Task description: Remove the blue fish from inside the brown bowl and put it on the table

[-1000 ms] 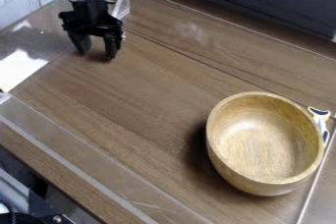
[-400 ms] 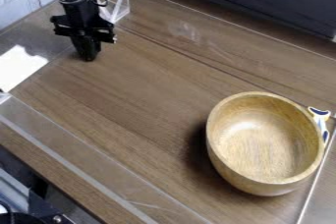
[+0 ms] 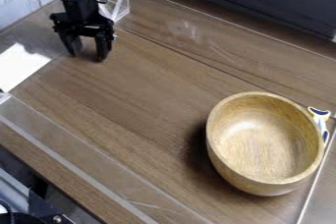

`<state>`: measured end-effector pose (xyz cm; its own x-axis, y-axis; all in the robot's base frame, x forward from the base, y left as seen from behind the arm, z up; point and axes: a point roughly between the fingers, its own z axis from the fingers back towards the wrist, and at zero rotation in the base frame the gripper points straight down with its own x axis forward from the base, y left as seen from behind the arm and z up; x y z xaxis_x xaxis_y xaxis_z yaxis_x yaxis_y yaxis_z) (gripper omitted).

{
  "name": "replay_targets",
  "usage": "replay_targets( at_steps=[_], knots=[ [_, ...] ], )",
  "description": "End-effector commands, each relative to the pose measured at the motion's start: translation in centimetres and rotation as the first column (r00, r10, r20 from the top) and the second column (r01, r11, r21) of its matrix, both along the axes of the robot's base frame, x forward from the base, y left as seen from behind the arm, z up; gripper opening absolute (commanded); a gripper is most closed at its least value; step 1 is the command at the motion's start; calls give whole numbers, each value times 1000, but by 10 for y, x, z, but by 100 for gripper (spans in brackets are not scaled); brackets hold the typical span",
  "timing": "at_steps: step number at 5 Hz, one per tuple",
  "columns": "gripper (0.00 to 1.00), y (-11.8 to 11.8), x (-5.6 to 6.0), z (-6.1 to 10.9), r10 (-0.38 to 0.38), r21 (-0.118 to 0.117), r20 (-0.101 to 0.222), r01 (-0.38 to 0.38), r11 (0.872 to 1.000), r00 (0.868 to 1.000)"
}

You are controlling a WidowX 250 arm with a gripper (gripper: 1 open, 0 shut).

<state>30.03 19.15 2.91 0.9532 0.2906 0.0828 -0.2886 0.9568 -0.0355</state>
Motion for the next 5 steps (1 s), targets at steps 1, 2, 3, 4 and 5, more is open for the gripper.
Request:
replay_targets(
  at_steps=[1, 2, 3, 4, 5],
  knots=[
    [100, -2, 9, 24, 34, 27, 47, -36, 999, 998],
    [100, -8, 7, 27, 77, 19, 39, -78, 997, 996],
    [100, -12, -2, 20, 100, 9, 33, -101, 995, 994],
    [100, -15, -12, 17, 119, -3, 31, -119, 993, 992],
    [0, -20, -12, 23, 91, -12, 33, -91, 996, 995]
  ],
)
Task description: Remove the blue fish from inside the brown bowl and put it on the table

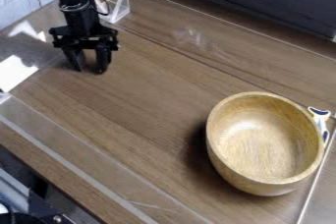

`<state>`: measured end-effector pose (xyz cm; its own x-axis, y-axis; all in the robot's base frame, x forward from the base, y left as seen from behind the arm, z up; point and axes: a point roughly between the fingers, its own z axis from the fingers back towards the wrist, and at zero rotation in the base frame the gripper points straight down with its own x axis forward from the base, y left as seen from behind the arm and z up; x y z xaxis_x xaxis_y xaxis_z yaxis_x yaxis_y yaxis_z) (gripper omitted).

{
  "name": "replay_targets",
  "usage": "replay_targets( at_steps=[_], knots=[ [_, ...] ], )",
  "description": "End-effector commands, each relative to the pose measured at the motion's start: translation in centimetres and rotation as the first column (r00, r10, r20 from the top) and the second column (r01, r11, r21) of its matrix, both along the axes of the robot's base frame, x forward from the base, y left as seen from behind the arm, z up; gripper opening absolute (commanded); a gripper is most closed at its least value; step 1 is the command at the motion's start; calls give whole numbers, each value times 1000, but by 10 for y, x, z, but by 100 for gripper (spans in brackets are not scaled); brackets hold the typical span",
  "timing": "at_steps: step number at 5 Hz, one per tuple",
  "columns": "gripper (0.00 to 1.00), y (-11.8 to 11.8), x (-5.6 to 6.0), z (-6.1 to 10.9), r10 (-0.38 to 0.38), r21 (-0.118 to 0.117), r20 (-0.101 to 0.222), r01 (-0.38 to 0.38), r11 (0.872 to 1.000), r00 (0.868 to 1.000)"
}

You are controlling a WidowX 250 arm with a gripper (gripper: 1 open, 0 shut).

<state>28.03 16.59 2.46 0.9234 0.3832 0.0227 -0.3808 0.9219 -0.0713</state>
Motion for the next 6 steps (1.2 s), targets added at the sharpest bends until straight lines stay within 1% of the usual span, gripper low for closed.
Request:
replay_targets(
  at_steps=[1, 2, 3, 4, 5, 6],
  knots=[
    [0, 1, 8, 34, -26, 39, 73, 23, 999, 997],
    [100, 0, 10, 35, -32, 25, 68, 31, 999, 997],
    [100, -1, 13, 35, -40, 13, 66, 40, 999, 997],
    [0, 0, 7, 28, -62, -2, 61, 62, 998, 996],
    [0, 1, 1, 20, -87, -14, 57, 88, 996, 995],
    [100, 6, -4, 17, -39, -19, 56, 40, 999, 998]
  ],
)
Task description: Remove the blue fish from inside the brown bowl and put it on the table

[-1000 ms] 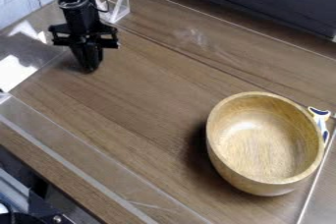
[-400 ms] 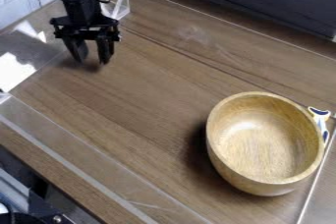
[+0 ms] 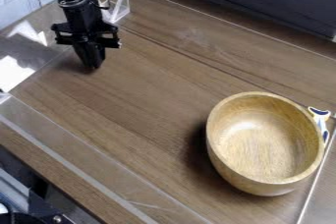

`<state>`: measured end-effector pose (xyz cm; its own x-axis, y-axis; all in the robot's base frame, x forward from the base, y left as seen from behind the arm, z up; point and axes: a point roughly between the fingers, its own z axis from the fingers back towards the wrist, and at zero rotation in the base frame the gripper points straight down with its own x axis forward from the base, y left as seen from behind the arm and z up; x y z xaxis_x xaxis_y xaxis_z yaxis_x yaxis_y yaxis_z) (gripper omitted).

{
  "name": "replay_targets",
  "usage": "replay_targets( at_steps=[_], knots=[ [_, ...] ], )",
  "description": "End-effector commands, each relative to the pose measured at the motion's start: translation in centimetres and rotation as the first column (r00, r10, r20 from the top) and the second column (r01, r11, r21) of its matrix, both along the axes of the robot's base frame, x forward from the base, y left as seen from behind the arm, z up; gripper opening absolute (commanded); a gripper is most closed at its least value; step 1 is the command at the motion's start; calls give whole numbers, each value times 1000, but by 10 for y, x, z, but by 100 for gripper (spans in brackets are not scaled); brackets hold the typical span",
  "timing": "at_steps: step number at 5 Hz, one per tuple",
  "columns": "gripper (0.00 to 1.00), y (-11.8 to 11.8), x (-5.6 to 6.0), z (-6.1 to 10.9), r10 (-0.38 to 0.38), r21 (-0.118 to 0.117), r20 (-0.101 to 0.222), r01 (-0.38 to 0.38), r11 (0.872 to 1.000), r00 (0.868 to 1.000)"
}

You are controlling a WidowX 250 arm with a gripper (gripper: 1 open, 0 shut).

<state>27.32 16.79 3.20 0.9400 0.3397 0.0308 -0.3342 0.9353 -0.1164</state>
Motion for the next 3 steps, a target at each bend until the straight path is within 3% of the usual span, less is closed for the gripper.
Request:
replay_targets(
  at_steps=[1, 2, 3],
  knots=[
    [100, 10, -1, 7, 58, 12, 27, -58, 998, 998],
    [0, 5, -2, 17, 103, 9, 28, -104, 995, 994],
    [0, 1, -2, 28, 150, 10, 30, -151, 989, 988]
  ],
)
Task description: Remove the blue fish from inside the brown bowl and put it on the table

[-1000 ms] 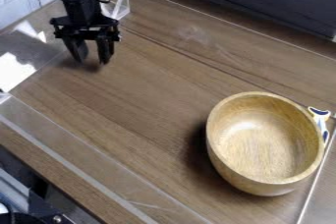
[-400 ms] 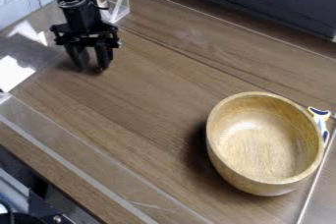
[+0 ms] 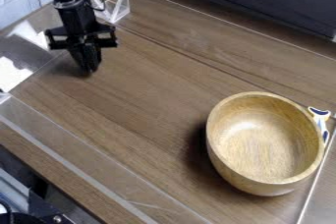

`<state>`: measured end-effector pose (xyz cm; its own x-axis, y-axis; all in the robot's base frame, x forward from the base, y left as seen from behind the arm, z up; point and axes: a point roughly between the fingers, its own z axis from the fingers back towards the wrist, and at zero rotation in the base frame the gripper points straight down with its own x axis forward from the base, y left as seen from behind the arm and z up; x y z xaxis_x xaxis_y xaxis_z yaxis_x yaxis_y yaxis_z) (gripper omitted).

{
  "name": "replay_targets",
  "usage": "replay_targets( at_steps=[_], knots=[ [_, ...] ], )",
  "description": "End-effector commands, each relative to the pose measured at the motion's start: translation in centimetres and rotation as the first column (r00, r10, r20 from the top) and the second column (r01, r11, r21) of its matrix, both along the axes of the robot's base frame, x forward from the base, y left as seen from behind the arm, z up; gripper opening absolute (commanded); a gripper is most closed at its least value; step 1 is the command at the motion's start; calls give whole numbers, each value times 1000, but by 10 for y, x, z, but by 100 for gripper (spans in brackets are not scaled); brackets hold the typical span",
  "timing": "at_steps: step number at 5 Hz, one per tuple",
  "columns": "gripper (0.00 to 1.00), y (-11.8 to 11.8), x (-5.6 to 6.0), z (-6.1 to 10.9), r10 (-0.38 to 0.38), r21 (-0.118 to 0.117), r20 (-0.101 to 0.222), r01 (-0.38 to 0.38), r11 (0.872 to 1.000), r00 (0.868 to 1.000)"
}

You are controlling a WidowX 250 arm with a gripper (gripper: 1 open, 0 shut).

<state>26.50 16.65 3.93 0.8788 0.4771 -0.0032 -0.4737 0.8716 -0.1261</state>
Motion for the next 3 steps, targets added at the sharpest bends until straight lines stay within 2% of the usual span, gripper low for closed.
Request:
replay_targets(
  at_steps=[1, 2, 3],
  knots=[
    [100, -7, 12, 26, 48, 46, 51, -50, 998, 998],
    [100, -15, 18, 31, 92, 55, 53, -95, 994, 994],
    [0, -23, 22, 40, 128, 54, 53, -130, 990, 990]
  ],
)
